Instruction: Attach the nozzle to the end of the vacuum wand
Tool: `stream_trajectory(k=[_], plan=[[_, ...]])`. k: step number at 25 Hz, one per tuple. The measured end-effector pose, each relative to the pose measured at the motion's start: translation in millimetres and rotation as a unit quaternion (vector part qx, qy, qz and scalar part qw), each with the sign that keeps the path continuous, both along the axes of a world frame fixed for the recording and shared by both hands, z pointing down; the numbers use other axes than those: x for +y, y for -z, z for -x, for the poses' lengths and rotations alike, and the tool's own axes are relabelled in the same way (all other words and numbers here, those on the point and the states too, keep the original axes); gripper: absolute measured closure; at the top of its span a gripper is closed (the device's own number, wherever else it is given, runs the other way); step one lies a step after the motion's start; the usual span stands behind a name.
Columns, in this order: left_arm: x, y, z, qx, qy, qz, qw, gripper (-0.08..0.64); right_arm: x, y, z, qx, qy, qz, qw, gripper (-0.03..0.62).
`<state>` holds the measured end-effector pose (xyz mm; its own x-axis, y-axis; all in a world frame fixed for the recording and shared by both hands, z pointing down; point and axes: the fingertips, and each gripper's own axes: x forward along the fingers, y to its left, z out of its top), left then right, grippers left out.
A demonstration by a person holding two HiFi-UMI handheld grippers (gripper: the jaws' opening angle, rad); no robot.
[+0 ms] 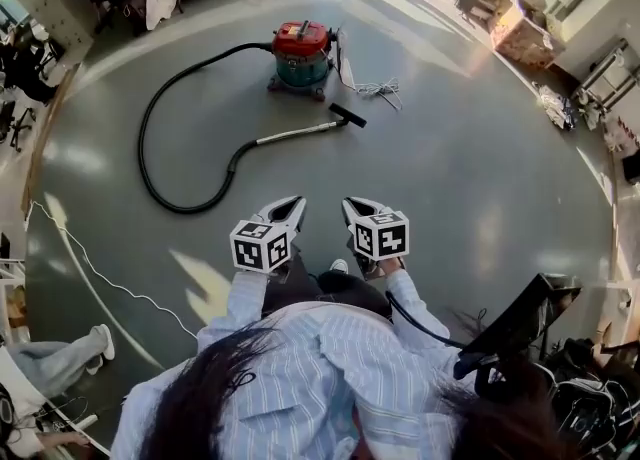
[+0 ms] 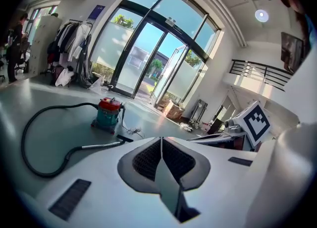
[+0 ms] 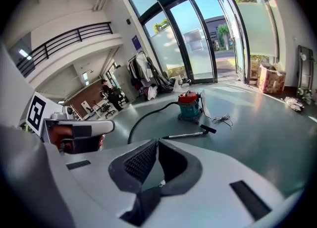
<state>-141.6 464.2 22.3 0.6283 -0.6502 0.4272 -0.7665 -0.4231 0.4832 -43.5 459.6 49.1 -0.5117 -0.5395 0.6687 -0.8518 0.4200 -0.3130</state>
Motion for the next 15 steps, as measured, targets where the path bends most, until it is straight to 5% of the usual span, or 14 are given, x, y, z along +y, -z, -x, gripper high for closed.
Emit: stream_trajectory(k=[6, 15], plan=[[27.9, -11.0, -34.4, -0.025, 0.004, -0.006, 0.9997, 0.546, 23.6, -11.8, -22.9, 0.011, 0.041, 0.004, 0.999, 0.574], [46.2, -13.5, -35.7, -0.047, 0.016, -0.007, 0.9988, 0.546, 32.4, -7.5, -20.0, 0.022, 0.079, -0.005, 0.997, 0.574]])
